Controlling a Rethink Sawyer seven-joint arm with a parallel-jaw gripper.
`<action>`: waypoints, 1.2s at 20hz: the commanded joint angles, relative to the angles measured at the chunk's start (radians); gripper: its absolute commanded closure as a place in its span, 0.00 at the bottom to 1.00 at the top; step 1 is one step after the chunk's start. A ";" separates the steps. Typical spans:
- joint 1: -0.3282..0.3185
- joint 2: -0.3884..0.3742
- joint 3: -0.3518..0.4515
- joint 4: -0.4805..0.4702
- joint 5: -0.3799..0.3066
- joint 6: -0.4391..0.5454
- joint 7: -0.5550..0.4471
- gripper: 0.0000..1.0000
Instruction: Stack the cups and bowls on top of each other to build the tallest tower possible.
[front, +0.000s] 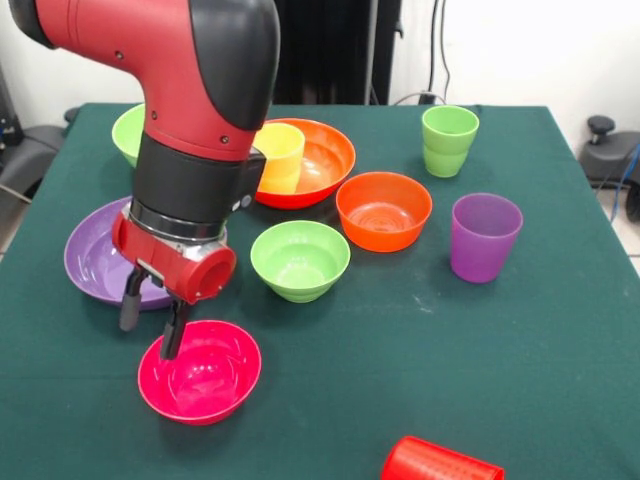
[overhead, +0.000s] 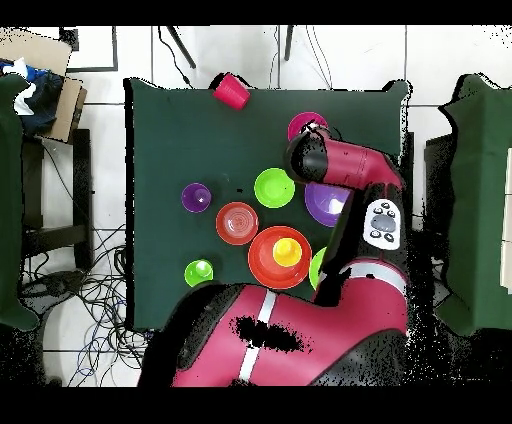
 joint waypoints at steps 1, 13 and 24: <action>0.030 0.077 0.132 -0.062 -0.003 -0.028 0.031 0.00; 0.037 0.112 0.135 -0.106 -0.006 -0.036 0.027 0.00; 0.032 0.109 0.138 -0.091 -0.012 -0.050 0.025 0.00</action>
